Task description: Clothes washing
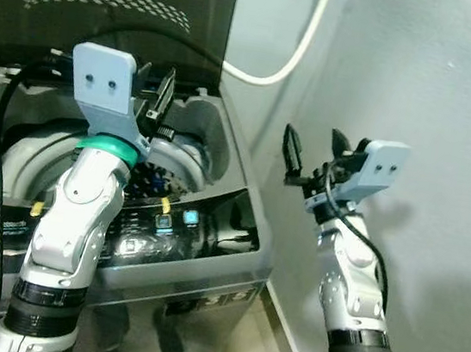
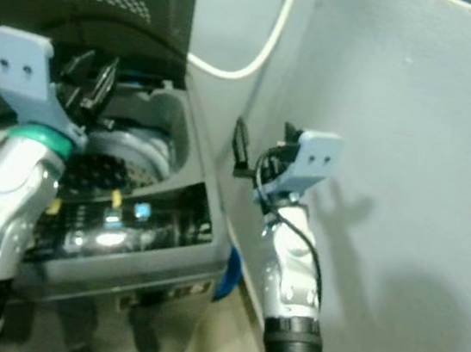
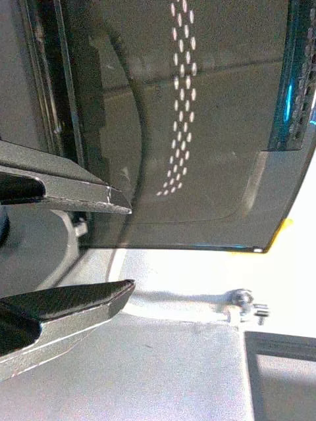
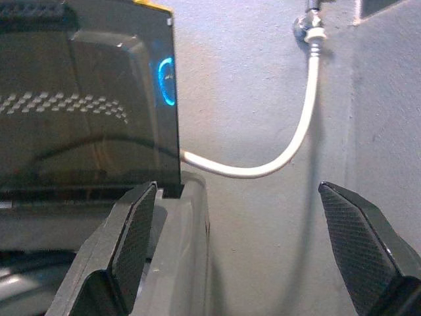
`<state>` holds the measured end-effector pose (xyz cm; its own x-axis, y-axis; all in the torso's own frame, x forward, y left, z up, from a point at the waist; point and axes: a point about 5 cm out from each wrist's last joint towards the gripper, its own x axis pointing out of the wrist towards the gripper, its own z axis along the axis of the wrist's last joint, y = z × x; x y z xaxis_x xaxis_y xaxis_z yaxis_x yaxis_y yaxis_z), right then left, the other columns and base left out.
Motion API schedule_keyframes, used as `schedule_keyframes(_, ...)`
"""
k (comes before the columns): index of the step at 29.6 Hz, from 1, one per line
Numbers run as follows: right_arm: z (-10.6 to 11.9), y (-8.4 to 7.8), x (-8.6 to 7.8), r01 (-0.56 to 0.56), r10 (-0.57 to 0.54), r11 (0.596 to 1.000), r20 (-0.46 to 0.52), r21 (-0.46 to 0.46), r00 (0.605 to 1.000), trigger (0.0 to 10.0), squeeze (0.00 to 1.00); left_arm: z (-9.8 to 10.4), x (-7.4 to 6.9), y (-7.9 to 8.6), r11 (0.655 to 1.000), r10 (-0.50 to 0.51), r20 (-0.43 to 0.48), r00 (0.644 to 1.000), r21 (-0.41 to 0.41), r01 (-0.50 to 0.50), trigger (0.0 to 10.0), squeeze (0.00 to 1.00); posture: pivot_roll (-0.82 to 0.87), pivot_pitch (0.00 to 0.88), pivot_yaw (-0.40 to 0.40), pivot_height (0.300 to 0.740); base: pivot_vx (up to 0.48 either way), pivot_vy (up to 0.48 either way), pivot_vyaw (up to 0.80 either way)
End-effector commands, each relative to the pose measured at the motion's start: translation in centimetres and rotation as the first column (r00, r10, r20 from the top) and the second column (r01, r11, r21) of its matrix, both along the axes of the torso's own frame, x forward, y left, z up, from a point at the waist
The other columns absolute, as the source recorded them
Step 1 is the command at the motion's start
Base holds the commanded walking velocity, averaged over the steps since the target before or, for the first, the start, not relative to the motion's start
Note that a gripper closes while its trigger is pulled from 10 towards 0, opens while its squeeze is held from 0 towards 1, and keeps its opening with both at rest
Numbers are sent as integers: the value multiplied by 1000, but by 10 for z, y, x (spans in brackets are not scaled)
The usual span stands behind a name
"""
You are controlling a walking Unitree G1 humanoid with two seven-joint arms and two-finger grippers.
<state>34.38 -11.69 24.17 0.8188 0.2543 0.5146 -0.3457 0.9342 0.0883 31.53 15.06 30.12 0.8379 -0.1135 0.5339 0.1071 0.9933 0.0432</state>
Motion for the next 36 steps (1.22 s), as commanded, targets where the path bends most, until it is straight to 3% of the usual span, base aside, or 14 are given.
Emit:
schedule_keyframes(1, 4, -2, 0, -7, 7, 1000, 7, -25, 1000, 10000, 0, -3, 0, -1, 1000, 2, -2, 1000, -18, -2, 10000, 0, 22, 16, -136, 740, 0, 0, 0)
schedule_keyframes(7, 14, -10, 6, -22, 25, 996, 21, -91, 999, 10000, 0, -7, -3, -5, 996, 37, 10, 999, -80, -36, 10000, 0, 31, 11, -171, 740, 0, 0, 0)
schedule_keyframes(12, 22, -10, 9, -3, 6, 997, 45, -82, 999, 10000, 0, -11, -4, -7, 996, 31, -1, 1000, -88, -31, 10000, 0, 47, 13, -130, 740, 0, 0, 0)
schedule_keyframes(16, 16, -6, 5, 31, -30, 999, 49, -22, 998, 10000, 0, -3, 3, 1, 999, -1, -19, 1000, -45, 0, 10000, 0, 52, 16, -16, 740, 0, 0, 0)
schedule_keyframes(18, 15, -4, 3, 34, -33, 999, 47, -15, 998, 10000, 0, -2, 4, 3, 999, -3, -22, 1000, -39, 2, 10000, 0, 54, 17, -1, 740, 0, 0, 0)
schedule_keyframes(21, 5, -11, -3, 87, -88, 996, 40, 22, 995, 10000, 0, 2, 11, 2, 999, -39, -39, 998, 5, 39, 10000, 0, 49, 21, 99, 740, 0, 0, 0)
schedule_keyframes(26, 0, -22, -8, 150, -152, 988, 42, 47, 987, 10000, 0, 1, 16, -1, 996, -67, -60, 996, 47, 70, 10000, 0, 15, 17, 142, 740, 0, 0, 0)
schedule_keyframes(36, 11, -23, -9, 133, -134, 991, 69, 17, 989, 10000, 0, -9, 18, 1, 998, -59, -73, 996, 13, 61, 10000, 0, -13, 0, 67, 740, 0, 0, 0)
